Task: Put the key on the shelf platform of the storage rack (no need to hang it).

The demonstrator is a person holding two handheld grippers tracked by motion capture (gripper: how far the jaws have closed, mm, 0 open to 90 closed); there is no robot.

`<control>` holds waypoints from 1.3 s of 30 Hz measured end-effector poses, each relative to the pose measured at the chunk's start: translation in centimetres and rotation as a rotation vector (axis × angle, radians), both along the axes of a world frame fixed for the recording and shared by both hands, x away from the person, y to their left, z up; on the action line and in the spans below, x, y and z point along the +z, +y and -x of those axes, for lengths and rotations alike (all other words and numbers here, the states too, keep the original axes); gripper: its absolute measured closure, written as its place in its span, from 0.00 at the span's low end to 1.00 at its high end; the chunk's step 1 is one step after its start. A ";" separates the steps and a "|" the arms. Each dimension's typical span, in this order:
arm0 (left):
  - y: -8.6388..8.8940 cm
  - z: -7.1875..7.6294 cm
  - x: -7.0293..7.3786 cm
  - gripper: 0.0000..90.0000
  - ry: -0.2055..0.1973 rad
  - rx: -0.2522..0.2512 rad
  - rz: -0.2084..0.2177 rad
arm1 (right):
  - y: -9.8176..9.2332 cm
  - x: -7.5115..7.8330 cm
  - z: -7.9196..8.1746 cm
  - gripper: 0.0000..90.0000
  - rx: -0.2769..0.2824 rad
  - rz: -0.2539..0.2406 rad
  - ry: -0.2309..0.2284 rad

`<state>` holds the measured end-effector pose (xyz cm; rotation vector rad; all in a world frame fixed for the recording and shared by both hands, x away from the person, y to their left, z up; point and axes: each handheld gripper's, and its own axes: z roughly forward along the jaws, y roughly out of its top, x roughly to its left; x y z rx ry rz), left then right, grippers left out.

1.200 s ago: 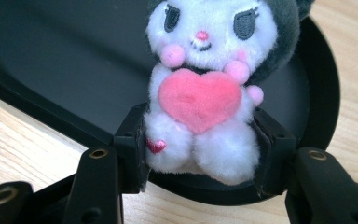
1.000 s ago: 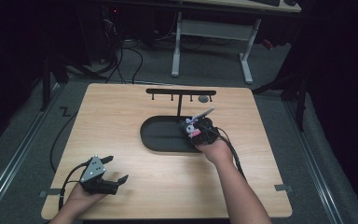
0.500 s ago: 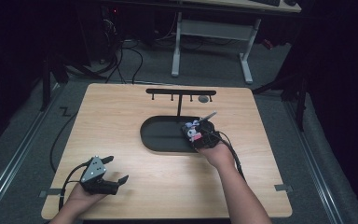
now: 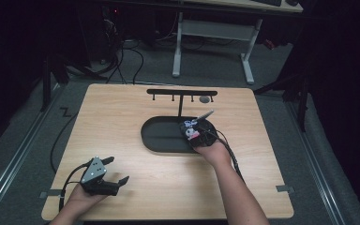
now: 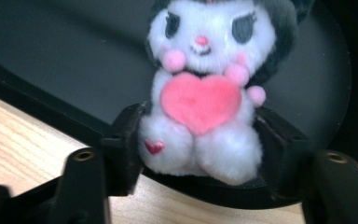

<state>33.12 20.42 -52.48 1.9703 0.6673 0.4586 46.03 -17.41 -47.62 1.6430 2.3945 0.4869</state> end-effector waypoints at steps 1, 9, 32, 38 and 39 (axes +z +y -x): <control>0.0 0.0 0.0 0.09 0.000 0.000 0.000 | 0.0 0.1 0.0 0.40 0.002 -0.003 0.000; 0.0 0.0 0.0 0.09 0.000 -0.003 -0.003 | -0.4 1.5 0.4 0.33 -0.003 -0.022 -0.026; -0.1 0.0 0.0 0.09 0.002 -0.003 -0.005 | -0.6 3.1 1.7 0.17 0.026 -0.006 -0.112; -0.1 0.1 0.0 0.09 0.003 -0.005 -0.008 | -0.7 3.2 1.9 0.07 0.029 -0.010 -0.109; -0.1 0.1 0.0 0.09 0.002 -0.005 -0.008 | -0.7 3.1 2.0 0.02 0.037 -0.004 -0.118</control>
